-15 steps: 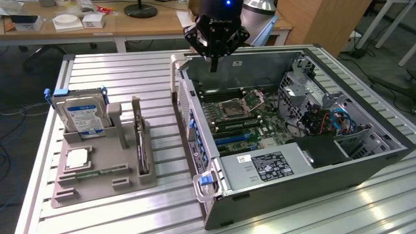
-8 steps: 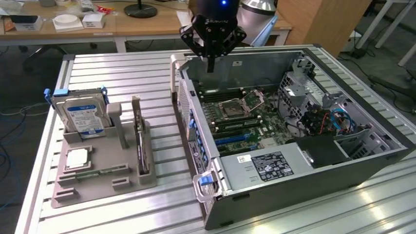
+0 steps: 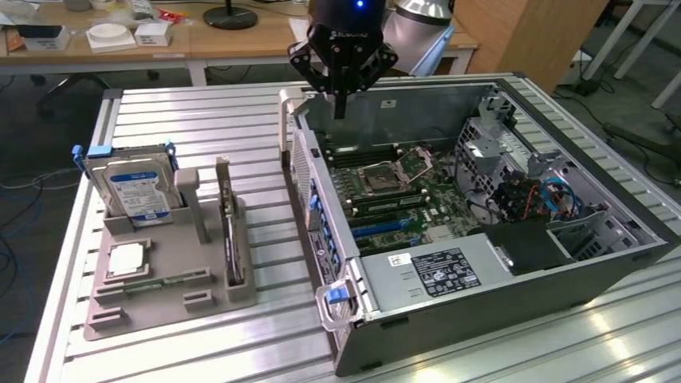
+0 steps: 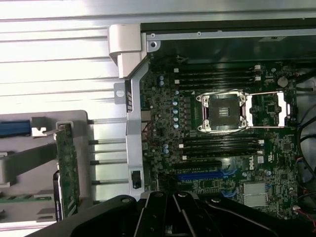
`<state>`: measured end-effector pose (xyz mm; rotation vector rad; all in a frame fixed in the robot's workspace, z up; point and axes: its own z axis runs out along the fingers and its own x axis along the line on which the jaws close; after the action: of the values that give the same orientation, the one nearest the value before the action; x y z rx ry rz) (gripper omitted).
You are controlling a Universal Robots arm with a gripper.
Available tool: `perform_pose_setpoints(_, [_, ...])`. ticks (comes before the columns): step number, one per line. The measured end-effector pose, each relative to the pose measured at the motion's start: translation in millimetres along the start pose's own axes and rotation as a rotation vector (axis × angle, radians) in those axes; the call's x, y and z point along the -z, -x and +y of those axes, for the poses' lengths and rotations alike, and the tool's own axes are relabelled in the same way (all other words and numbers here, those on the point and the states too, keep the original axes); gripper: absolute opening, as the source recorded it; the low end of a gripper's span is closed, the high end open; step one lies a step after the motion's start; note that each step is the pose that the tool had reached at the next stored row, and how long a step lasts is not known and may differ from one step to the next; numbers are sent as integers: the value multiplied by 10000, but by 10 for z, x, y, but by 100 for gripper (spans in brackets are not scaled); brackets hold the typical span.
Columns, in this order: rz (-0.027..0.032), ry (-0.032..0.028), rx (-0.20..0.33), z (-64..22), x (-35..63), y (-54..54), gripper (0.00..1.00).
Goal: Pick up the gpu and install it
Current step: 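Reach for the gpu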
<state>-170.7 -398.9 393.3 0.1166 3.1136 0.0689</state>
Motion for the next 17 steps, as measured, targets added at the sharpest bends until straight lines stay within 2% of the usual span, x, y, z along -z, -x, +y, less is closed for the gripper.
perform_pose_setpoints(17, [0, 0, 0, -12, 4, -161, 10])
